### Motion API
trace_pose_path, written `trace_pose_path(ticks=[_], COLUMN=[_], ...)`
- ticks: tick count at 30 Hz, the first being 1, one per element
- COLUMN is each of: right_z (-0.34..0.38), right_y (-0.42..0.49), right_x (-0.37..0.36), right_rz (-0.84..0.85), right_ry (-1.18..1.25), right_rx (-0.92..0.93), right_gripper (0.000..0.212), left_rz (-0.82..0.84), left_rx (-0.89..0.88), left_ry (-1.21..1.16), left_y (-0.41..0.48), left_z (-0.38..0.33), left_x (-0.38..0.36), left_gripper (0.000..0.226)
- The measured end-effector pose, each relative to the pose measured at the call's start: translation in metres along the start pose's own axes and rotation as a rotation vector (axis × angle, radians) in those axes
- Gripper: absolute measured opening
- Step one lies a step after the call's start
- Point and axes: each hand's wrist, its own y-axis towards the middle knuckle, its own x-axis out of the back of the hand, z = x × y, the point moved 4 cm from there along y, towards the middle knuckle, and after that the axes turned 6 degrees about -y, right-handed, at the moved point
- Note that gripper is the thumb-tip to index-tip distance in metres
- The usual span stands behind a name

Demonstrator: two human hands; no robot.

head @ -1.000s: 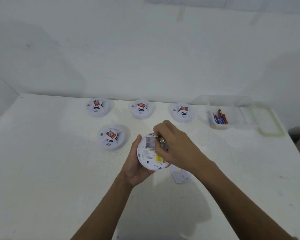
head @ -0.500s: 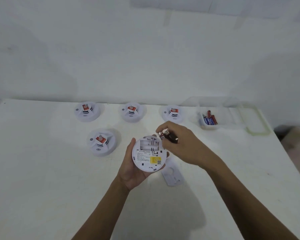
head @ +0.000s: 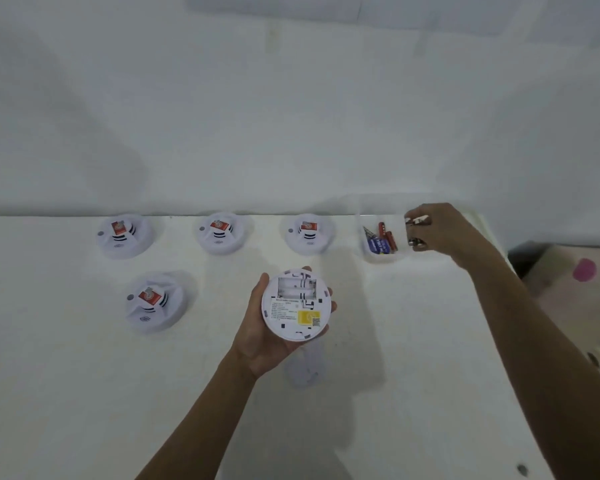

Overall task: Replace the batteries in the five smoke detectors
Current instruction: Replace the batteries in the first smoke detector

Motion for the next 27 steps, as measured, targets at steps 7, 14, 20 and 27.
trace_pose_path(ticks=[7, 14, 20, 27], right_z=[-0.054, -0.077, -0.082, -0.044], right_y=[0.058, 0.083, 0.089, 0.087], right_x=[0.025, 0.01, 0.003, 0.015], right_rz=[-0.036, 0.135, 0.181, -0.084], right_ry=[-0.145, -0.381, -0.578, -0.506], right_rx=[-0.106, -0.052, 0.056, 0.416], right_gripper=[0.026, 0.031, 0.029, 0.026], left_rz=[-0.006, -0.012, -0.038, -0.02], left_rx=[-0.042, -0.062, -0.078, -0.089], left_ry=[-0.035, -0.062, -0.061, -0.051], left_y=[0.038, 0.064, 0.076, 0.084], left_z=[0.021, 0.046, 0.061, 0.074], left_x=[-0.018, -0.02, -0.017, -0.02], left_gripper=[0.067, 0.063, 0.065, 0.066])
